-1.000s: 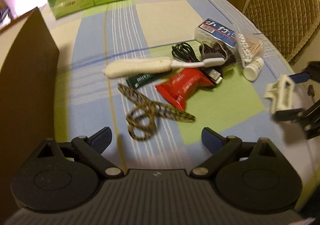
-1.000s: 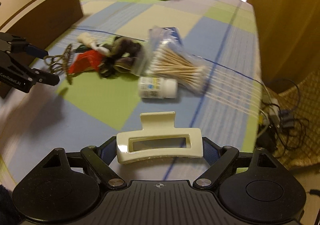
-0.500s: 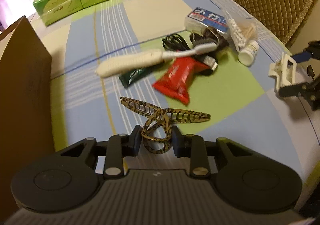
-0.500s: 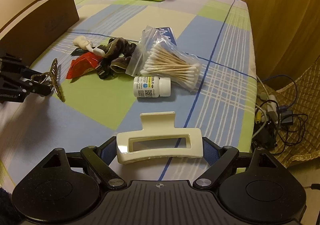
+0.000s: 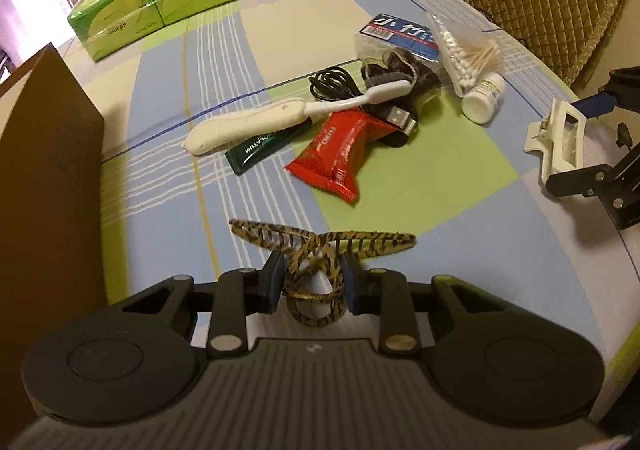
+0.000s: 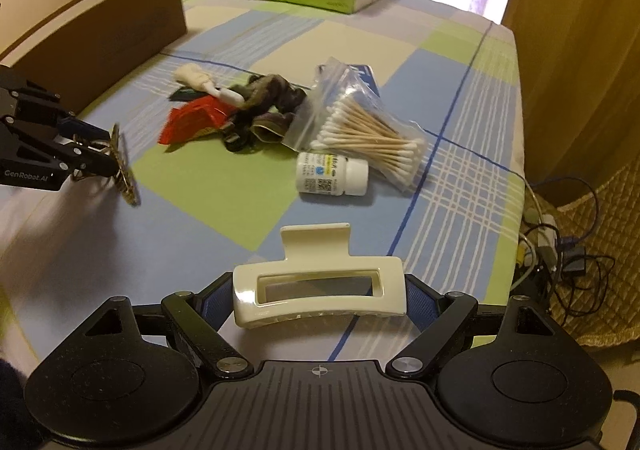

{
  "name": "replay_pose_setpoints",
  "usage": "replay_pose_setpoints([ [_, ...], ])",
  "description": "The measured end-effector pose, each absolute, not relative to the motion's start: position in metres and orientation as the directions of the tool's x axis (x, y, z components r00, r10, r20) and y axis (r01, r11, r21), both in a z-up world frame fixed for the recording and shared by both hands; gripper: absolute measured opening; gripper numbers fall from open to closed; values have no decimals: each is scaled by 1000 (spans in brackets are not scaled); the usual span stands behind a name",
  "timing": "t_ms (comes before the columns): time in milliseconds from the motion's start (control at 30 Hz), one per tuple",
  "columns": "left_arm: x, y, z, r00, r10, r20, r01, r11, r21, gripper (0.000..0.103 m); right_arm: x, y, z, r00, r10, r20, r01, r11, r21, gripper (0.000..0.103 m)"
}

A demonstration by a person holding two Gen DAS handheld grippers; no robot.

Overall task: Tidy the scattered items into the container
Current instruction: 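Carry the camouflage clip with the left tool while the right tool carries the white claw clip into the box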

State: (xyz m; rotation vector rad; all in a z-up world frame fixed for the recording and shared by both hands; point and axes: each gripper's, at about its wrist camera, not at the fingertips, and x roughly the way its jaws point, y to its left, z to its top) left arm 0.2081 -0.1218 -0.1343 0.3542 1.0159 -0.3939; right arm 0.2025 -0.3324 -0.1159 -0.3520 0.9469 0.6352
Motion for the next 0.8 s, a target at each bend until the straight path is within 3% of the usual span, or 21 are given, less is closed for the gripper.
replay_pose_setpoints([
  [467,164,-101,-60,574,-244,-781,451,891,54,25,181,-302,-63,479,412,-775,-628,778,25,88],
  [800,147,-7,8,659,-284,-696,446,893,58,25,137,-195,-2,481,585,-653,-706,700,108,88],
])
